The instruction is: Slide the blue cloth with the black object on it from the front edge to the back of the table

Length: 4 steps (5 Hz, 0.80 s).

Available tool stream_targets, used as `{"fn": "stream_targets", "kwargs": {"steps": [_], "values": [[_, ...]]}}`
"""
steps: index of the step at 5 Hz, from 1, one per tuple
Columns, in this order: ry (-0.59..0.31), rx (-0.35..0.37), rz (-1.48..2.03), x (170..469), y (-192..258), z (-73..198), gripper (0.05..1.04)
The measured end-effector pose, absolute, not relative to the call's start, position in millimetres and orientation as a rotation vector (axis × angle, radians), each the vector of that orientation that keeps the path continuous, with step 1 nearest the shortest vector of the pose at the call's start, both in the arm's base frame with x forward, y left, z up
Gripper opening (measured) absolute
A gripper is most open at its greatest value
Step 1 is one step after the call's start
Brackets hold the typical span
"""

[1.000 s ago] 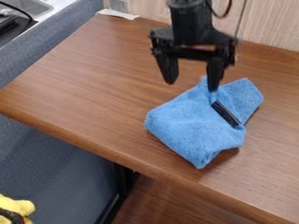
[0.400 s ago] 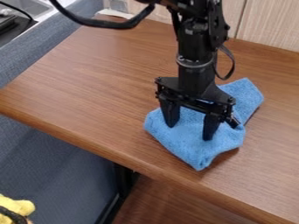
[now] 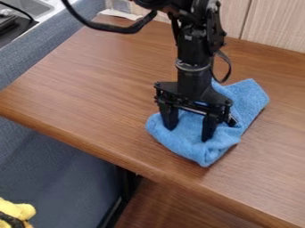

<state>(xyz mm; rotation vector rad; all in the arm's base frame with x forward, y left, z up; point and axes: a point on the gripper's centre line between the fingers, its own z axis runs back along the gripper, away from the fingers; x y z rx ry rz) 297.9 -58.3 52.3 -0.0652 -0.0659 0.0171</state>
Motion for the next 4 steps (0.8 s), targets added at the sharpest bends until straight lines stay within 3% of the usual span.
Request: {"fn": "stream_targets", "kwargs": {"steps": [3,4], "values": [[-0.106,-0.058,0.239,377,2,54,0.999],[-0.124,-0.047,0.321,391,31,56,0.999]]}}
